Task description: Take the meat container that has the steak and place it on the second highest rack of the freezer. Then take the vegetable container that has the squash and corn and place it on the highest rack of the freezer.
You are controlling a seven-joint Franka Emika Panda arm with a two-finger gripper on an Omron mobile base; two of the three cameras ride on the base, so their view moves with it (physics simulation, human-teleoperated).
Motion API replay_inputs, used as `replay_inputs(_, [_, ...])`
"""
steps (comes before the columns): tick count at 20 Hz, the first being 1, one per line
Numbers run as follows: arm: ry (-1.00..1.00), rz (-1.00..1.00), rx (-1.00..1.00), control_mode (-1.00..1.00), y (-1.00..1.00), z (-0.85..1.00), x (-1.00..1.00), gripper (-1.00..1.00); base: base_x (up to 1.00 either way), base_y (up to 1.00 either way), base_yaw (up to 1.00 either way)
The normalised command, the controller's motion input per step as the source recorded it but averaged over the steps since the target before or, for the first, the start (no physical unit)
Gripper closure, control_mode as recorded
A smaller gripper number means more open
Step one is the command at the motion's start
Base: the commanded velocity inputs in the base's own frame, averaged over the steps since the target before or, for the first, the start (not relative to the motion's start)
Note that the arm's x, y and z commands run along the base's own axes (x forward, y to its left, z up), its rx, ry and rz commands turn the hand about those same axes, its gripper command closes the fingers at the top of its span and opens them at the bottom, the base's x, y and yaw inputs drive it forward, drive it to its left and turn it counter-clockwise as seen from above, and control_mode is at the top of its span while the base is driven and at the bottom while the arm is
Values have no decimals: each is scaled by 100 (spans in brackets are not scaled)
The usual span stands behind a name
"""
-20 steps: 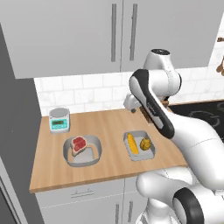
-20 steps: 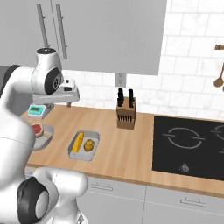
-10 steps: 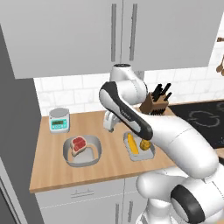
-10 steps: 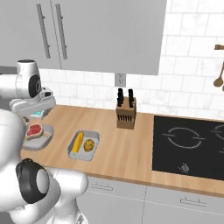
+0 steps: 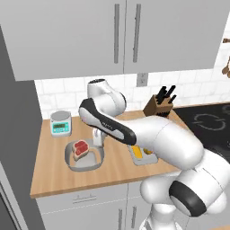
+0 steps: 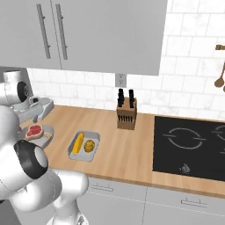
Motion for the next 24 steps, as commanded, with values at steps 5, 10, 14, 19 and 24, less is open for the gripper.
replay_inputs(5, [-18, 13, 0, -100, 16, -67, 1, -100, 0, 0, 0])
replay_inputs(10, [-1, 12, 0, -100, 42, -55, 15, -100, 0, 0, 0])
replay_inputs(14, [9, 9, 0, -100, 45, -41, 9, -100, 0, 0, 0])
replay_inputs(19, [1, 5, 0, -100, 41, -42, 24, -100, 0, 0, 0])
replay_inputs(24, [-3, 0, 0, -100, 2, -24, 12, -100, 0, 0, 0])
